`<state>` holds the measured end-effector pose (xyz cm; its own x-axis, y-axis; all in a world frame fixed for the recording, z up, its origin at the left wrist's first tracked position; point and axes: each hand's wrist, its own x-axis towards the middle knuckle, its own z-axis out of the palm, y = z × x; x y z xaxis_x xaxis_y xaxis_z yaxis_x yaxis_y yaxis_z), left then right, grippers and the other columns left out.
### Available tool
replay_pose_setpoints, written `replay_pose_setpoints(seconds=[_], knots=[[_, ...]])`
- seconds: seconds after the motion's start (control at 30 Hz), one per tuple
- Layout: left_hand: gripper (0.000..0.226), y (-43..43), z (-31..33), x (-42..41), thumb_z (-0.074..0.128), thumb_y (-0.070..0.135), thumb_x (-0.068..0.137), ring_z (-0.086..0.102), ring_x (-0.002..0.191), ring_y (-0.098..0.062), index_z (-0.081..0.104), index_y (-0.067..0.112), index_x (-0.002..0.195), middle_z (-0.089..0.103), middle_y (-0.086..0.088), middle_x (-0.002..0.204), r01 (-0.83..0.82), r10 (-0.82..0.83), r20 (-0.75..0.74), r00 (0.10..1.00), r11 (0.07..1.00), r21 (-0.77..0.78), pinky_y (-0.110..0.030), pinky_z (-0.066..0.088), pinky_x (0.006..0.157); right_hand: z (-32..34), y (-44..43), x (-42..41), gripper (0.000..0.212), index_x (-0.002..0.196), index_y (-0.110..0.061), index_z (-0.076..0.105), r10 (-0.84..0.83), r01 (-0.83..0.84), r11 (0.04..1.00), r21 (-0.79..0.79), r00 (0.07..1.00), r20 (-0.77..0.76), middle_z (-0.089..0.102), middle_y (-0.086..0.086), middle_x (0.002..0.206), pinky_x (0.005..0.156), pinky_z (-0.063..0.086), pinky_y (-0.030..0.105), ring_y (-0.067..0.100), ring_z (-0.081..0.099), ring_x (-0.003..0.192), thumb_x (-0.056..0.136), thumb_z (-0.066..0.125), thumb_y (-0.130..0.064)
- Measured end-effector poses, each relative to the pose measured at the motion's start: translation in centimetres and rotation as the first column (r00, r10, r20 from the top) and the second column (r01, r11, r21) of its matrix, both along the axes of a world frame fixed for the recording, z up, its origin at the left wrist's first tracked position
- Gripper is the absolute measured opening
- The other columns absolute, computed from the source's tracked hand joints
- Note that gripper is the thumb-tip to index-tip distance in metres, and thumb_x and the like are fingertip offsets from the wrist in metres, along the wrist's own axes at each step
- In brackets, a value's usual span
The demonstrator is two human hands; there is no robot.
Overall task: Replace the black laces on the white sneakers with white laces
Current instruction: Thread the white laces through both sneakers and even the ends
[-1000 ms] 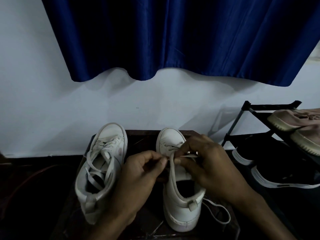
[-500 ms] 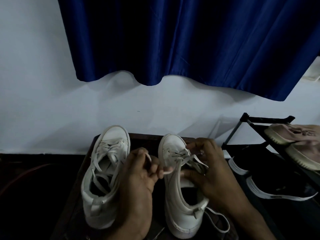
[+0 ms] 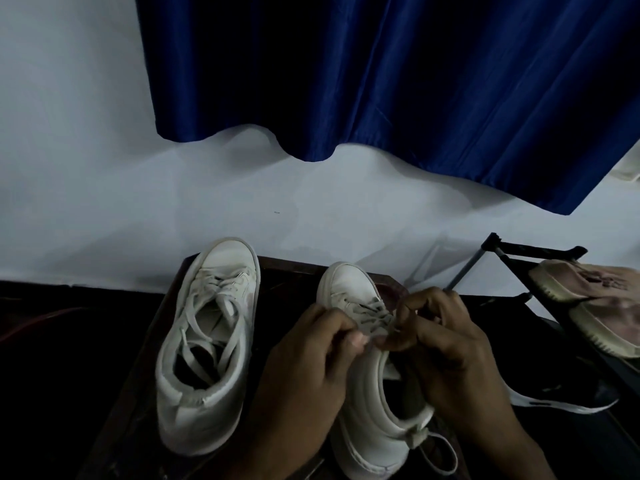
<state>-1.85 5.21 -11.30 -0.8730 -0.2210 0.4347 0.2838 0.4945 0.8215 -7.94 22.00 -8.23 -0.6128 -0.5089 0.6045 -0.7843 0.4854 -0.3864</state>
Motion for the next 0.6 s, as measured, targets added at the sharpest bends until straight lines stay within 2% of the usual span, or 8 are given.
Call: replay_pose_setpoints(seconds=[0.07,0.13,0.27,0.33,0.37,0.43,0.5,0.6], knots=[[0.025,0.0,1.5,0.0,0.053,0.043,0.093,0.054,0.066,0.002,0.063,0.025,0.08,0.061,0.007,0.076,-0.063,0.037,0.061,0.997,0.86,0.506,-0.013,0.038,0.059,0.0,0.2,-0.1,0.019,0.073,-0.024,0.075,-0.019,0.019,1.0,-0.01,1.0,-0.01,0.055,-0.013,0.096,0.071,0.038,0.02,0.015,0.052,0.091,0.075,0.078,-0.005],[0.032,-1.1,3.4,-0.3,0.049,0.026,0.096,0.053,0.065,-0.005,0.068,0.021,0.071,0.068,0.005,0.075,-0.025,0.018,0.019,1.0,0.497,0.867,-0.019,0.037,0.055,0.1,0.3,-0.1,0.019,0.074,-0.026,0.075,-0.034,0.033,0.999,-0.022,0.999,-0.015,0.055,-0.014,0.097,0.072,0.037,0.021,0.015,0.051,0.091,0.075,0.075,-0.007],[0.03,-3.9,5.8,0.2,0.038,0.026,0.101,0.052,0.055,-0.011,0.051,0.022,0.075,0.052,0.003,0.061,0.19,-0.078,-0.179,0.981,0.175,0.966,-0.029,0.047,0.068,0.1,0.1,-0.2,0.016,0.074,-0.026,0.075,-0.033,0.033,0.999,-0.02,0.999,-0.001,0.055,-0.011,0.095,0.071,0.038,0.025,0.016,0.051,0.089,0.076,0.075,-0.01],[0.036,-3.9,5.5,0.5,0.04,0.035,0.1,0.03,0.042,-0.009,0.045,0.022,0.068,0.03,0.006,0.051,0.175,-0.136,-0.14,0.981,0.287,0.942,-0.024,0.04,0.05,0.0,-0.2,-0.1,0.014,0.076,-0.026,0.076,-0.018,0.018,1.0,-0.014,1.0,0.0,0.055,-0.011,0.094,0.071,0.039,0.027,0.015,0.051,0.088,0.076,0.076,-0.012],[0.034,-3.4,5.1,0.7,0.045,0.042,0.098,0.027,0.041,-0.008,0.045,0.024,0.069,0.03,0.008,0.05,0.158,-0.15,-0.095,0.984,0.49,0.857,-0.022,0.034,0.045,0.0,-0.2,-0.1,0.015,0.076,-0.027,0.076,-0.012,0.012,1.0,-0.016,1.0,0.002,0.055,-0.012,0.095,0.07,0.04,0.029,0.015,0.052,0.088,0.077,0.076,-0.012],[0.024,-2.0,3.8,0.8,0.053,0.058,0.09,0.043,0.043,-0.006,0.049,0.034,0.09,0.046,0.009,0.054,0.127,-0.14,0.012,0.99,0.931,0.342,-0.022,0.034,0.044,0.0,-0.5,0.0,0.02,0.076,-0.029,0.073,-0.002,0.002,1.0,-0.026,1.0,0.011,0.055,-0.013,0.095,0.069,0.041,0.031,0.014,0.052,0.089,0.077,0.074,-0.009],[0.031,-1.0,2.4,1.2,0.04,0.063,0.092,0.063,0.07,-0.009,0.038,0.042,0.114,0.061,0.013,0.074,0.026,-0.009,0.072,0.997,0.973,-0.229,-0.024,0.043,0.057,0.0,-0.7,0.1,0.021,0.076,-0.029,0.07,0.01,-0.009,1.0,-0.026,1.0,0.005,0.054,-0.012,0.094,0.068,0.042,0.033,0.014,0.053,0.088,0.078,0.073,-0.008],[0.031,-1.4,1.3,0.9,0.035,0.057,0.096,0.063,0.089,-0.01,0.049,0.032,0.107,0.067,0.009,0.091,-0.02,0.059,0.106,0.993,0.942,-0.335,-0.029,0.045,0.073,-0.1,-0.7,0.0,0.014,0.08,-0.033,0.071,0.026,-0.026,0.999,-0.024,1.0,0.012,0.054,-0.012,0.094,0.067,0.042,0.036,0.015,0.053,0.088,0.083,0.07,-0.02]])
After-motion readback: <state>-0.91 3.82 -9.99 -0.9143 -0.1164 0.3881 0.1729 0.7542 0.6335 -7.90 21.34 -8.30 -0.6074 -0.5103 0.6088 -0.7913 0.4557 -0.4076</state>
